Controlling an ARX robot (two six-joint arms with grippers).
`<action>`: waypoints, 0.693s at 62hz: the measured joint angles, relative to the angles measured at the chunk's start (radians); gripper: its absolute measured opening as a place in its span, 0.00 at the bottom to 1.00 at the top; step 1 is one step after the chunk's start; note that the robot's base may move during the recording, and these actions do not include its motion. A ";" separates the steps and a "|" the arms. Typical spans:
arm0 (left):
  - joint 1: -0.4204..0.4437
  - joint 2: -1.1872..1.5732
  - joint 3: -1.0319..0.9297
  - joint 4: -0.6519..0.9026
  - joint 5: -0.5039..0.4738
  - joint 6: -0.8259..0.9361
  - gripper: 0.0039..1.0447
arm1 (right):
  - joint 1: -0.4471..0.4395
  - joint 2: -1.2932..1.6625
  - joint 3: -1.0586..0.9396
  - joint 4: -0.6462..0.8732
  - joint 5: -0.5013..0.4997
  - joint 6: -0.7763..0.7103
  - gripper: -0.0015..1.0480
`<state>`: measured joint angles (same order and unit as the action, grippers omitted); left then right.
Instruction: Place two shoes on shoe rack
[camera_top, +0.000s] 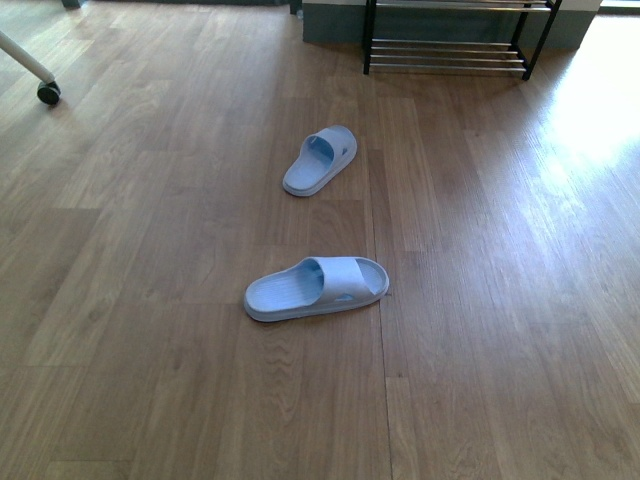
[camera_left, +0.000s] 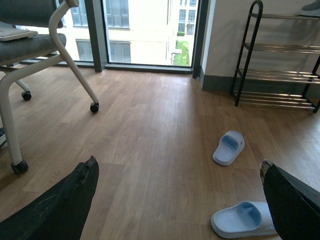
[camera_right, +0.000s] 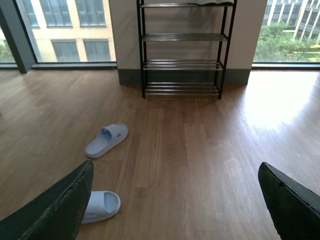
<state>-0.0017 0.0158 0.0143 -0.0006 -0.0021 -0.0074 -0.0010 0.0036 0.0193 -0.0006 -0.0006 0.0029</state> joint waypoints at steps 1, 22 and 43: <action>0.000 0.000 0.000 0.000 0.000 0.000 0.91 | 0.000 0.000 0.000 0.000 0.000 0.000 0.91; 0.000 0.000 0.000 0.000 0.000 0.000 0.91 | 0.000 0.000 0.000 0.000 0.000 0.000 0.91; 0.000 0.000 0.000 0.000 0.000 0.000 0.91 | 0.000 0.000 0.000 0.000 0.000 0.000 0.91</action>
<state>-0.0017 0.0158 0.0143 -0.0002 -0.0021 -0.0074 -0.0010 0.0032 0.0193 -0.0006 -0.0002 0.0029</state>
